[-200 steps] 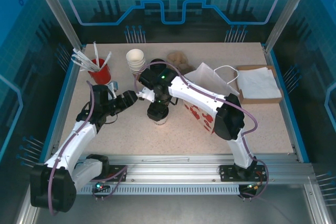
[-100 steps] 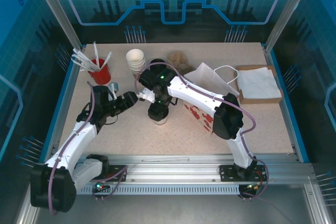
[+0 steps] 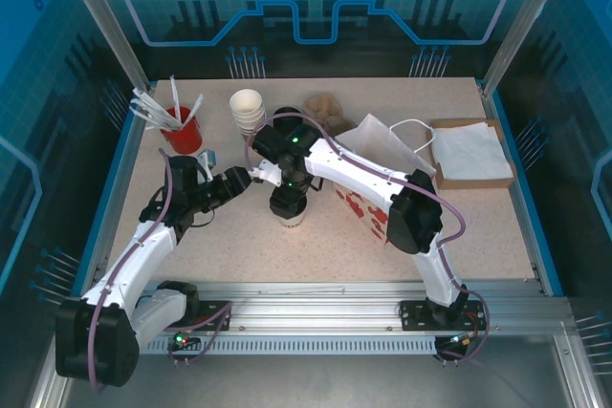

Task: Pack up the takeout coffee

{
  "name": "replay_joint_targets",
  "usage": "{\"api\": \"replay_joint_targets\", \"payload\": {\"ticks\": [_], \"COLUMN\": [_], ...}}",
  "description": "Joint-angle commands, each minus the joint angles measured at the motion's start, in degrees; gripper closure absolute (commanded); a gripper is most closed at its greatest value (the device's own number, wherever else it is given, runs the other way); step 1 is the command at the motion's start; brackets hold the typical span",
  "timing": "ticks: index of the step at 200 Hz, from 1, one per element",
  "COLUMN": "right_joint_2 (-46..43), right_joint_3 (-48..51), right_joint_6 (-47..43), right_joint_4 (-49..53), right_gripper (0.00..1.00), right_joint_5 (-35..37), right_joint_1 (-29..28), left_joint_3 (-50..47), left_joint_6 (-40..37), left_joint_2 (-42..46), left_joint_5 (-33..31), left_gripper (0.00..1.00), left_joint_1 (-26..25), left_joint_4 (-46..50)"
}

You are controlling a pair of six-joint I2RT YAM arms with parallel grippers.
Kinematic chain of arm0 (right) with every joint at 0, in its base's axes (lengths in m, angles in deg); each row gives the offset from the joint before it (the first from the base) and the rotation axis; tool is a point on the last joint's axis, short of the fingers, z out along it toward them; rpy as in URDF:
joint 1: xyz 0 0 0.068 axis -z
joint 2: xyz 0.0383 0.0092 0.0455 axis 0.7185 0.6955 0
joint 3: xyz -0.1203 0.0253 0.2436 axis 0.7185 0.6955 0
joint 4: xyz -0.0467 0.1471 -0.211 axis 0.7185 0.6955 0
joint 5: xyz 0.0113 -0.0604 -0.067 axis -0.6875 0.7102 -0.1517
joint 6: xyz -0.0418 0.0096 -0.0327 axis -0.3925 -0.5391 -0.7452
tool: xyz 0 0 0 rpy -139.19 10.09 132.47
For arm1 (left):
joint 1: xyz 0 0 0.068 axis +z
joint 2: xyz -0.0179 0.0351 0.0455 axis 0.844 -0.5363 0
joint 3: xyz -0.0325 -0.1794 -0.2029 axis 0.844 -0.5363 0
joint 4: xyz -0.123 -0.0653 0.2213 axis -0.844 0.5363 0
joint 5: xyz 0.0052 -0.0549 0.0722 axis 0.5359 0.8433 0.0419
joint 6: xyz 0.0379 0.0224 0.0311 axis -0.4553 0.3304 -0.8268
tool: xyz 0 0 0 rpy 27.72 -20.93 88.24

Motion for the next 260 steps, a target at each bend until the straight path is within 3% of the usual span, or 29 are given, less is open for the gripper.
{"api": "replay_joint_targets", "payload": {"ticks": [1,128,197,260], "right_joint_2": [0.89,1.51,0.38,-2.28], "right_joint_3": [-1.59,-1.0,-0.6,-0.8], "right_joint_6": [-0.52,-0.3,0.06,0.58], "right_joint_4": [2.03,2.03,1.68,1.77], "right_gripper": [0.24,0.25,0.41,0.44], "right_joint_5": [0.25,0.87,1.77,2.25], "right_joint_1": [0.49,0.35,-0.11,-0.59], "left_joint_3": [-0.71,-0.8,-0.84,-0.88], "left_joint_6": [-0.06,-0.2,-0.18,-0.32], "left_joint_2": [0.3,0.27,0.87,1.4], "left_joint_5": [1.73,1.85,1.91,1.92], "left_gripper": [0.23,0.23,0.23,0.23], "left_joint_1": [0.4,0.41,0.4,0.4], "left_joint_4": [-0.7,-0.7,-0.44,-0.36]}}
